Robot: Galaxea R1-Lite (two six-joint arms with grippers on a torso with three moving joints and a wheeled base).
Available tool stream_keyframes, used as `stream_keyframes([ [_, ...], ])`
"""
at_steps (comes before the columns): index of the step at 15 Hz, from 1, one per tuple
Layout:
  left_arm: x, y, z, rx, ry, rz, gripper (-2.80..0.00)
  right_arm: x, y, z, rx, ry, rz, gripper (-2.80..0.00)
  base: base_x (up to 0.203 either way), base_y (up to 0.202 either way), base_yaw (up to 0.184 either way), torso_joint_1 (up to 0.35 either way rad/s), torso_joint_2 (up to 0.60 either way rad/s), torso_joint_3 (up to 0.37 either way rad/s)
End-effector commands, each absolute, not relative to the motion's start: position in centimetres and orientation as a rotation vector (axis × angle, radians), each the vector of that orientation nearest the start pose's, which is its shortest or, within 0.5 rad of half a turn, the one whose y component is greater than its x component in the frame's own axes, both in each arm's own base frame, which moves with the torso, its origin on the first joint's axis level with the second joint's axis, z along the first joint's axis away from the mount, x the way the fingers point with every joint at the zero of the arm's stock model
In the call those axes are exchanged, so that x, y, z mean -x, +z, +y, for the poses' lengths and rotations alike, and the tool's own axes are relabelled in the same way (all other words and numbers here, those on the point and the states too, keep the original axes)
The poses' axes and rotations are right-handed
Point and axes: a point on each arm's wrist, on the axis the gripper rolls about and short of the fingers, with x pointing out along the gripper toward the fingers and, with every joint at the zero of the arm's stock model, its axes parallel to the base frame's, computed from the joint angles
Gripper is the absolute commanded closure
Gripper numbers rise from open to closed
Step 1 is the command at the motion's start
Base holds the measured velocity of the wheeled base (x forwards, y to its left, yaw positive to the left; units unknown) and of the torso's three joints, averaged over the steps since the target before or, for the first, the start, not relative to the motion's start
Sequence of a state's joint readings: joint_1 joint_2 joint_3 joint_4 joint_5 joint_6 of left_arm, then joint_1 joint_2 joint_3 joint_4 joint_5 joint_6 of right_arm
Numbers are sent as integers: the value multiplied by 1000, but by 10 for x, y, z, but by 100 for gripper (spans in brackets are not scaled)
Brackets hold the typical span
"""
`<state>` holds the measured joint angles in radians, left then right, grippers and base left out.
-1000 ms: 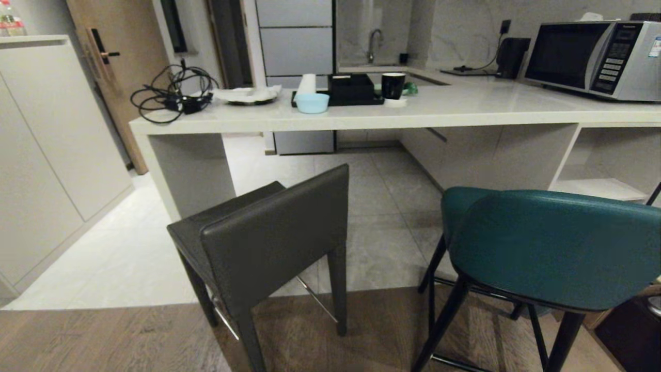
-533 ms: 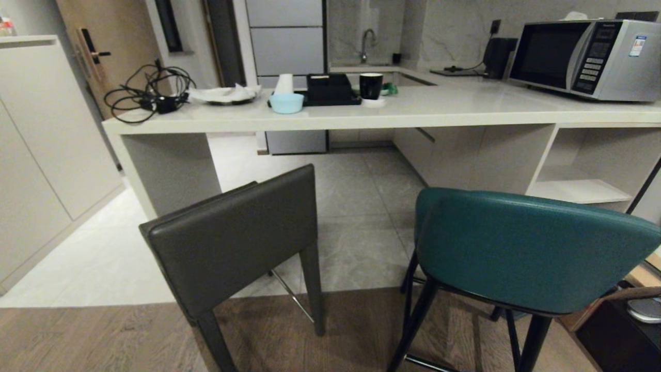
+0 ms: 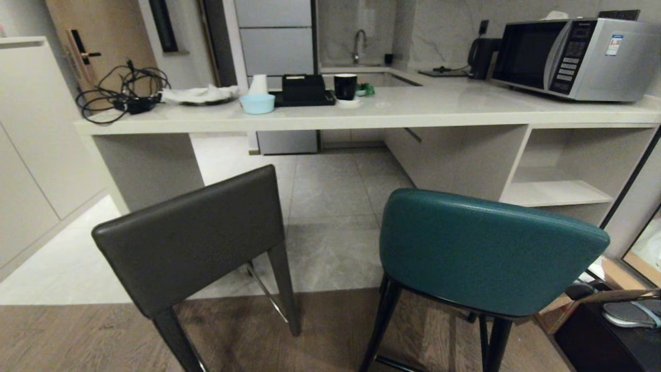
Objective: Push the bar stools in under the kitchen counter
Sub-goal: Push the blue chair back under the dining table
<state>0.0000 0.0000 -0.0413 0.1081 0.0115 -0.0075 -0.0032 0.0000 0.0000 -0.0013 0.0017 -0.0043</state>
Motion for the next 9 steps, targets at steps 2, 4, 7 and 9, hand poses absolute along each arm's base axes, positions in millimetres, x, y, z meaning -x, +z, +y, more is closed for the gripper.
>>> stream_keyframes([
  [2, 26, 76, 0, 7, 11, 67, 0, 23, 76, 0, 5, -2, -2, 0, 0, -195, 3, 7, 2, 1],
  [4, 26, 76, 0, 7, 12, 67, 0, 23, 76, 0, 5, -2, -2, 0, 0, -197, 2, 3, 3, 0],
  [7, 26, 76, 0, 7, 13, 67, 0, 23, 76, 0, 5, -3, -2, 0, 0, -193, 3, 1, 2, 3],
  [9, 26, 76, 0, 7, 12, 67, 0, 23, 76, 0, 5, -2, -2, 0, 0, -194, 2, 2, 5, 4],
])
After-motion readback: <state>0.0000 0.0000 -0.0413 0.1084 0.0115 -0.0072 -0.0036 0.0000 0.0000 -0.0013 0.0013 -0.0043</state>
